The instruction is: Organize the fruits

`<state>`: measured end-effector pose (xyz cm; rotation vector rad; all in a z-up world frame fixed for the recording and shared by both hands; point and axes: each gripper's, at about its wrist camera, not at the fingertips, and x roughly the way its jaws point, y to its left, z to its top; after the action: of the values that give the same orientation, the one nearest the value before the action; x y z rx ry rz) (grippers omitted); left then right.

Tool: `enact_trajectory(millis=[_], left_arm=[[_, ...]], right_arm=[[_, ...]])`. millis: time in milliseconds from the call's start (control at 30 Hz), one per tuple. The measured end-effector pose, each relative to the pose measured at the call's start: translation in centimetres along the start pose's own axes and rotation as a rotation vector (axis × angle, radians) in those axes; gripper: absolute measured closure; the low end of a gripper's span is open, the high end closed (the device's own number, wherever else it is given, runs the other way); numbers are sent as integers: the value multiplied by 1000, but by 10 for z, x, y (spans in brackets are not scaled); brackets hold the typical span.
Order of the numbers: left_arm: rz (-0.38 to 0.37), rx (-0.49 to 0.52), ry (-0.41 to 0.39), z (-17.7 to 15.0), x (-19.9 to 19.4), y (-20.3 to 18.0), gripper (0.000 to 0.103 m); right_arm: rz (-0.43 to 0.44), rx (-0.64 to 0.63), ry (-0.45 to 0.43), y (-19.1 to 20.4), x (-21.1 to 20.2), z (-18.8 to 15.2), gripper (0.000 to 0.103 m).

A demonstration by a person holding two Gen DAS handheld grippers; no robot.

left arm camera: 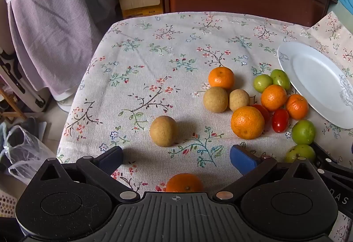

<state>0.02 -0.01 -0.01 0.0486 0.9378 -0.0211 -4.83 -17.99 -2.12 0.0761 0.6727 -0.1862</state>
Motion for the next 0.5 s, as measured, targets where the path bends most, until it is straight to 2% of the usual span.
enact_trajectory(millis=[500], left_arm=[[-2,-3,-3,0,0,0,0]], right_arm=[[0,0,-1,0,0,0,0]])
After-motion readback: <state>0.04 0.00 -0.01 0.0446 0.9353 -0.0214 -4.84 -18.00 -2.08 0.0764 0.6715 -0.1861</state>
